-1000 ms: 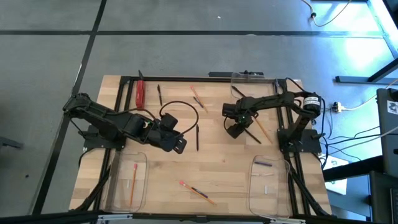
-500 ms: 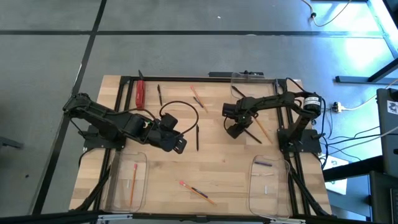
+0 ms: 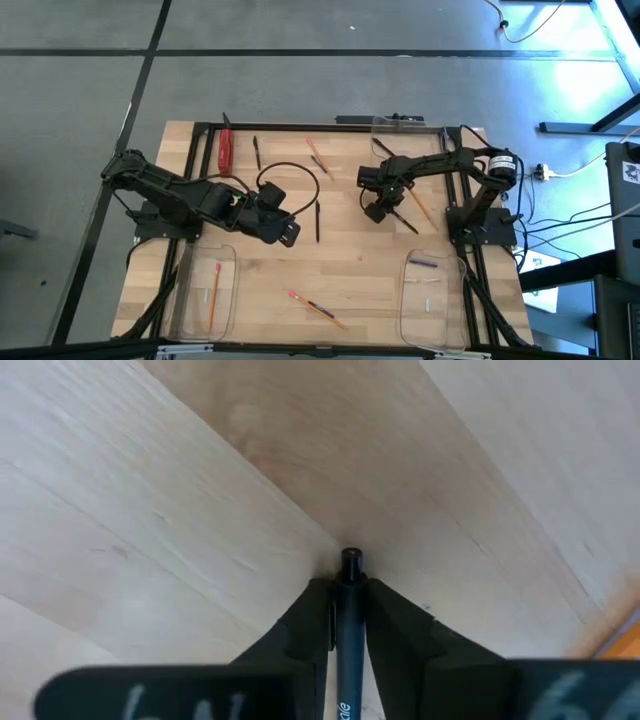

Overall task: Sort crayons/erasers/pens/pencils in bins
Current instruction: Put the black pen into the top transparent bin

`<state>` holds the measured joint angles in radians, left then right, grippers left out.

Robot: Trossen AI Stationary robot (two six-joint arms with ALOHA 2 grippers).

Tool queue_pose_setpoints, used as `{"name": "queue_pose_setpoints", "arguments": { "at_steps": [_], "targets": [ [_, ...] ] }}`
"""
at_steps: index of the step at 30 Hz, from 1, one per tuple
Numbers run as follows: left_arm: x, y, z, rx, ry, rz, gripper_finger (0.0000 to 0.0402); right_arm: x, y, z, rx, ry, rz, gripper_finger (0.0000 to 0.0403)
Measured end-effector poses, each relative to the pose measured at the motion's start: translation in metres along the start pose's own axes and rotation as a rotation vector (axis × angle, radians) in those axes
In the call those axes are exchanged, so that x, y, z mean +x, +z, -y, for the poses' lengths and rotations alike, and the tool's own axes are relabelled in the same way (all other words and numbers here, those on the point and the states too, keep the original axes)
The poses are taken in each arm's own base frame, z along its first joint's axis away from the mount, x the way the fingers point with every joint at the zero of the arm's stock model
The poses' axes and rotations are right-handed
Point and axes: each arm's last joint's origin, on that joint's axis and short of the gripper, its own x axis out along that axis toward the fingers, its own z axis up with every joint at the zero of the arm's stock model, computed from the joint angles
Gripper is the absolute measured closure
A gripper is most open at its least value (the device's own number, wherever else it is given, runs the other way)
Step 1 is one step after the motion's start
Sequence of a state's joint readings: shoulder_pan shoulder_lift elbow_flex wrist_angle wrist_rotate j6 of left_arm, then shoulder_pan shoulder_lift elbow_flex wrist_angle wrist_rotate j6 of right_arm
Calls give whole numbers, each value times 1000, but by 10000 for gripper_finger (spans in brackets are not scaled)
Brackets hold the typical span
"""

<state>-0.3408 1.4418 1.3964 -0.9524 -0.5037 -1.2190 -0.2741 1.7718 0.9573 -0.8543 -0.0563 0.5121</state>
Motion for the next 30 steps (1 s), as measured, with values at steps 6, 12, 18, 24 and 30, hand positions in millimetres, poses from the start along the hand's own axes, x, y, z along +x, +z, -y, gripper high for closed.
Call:
{"name": "queue_pose_setpoints", "arguments": {
  "at_steps": [6, 12, 18, 24, 30],
  "targets": [
    [0, 0, 0, 0, 0, 0, 317, -1, 1, 0, -19, 2, 3, 344],
    [0, 0, 0, 0, 1, 0, 317, -11, 5, -4, -28, -23, -7, 344],
    [0, 0, 0, 3, 5, -1, 317, -24, 10, -9, -54, -8, 7, 344],
    [0, 0, -1, 3, 5, -1, 317, -46, 15, -13, -106, -10, -1, 343],
    [0, 0, -1, 11, 5, -1, 317, -76, 19, -16, -189, -57, 1, 343]
  ]
}}
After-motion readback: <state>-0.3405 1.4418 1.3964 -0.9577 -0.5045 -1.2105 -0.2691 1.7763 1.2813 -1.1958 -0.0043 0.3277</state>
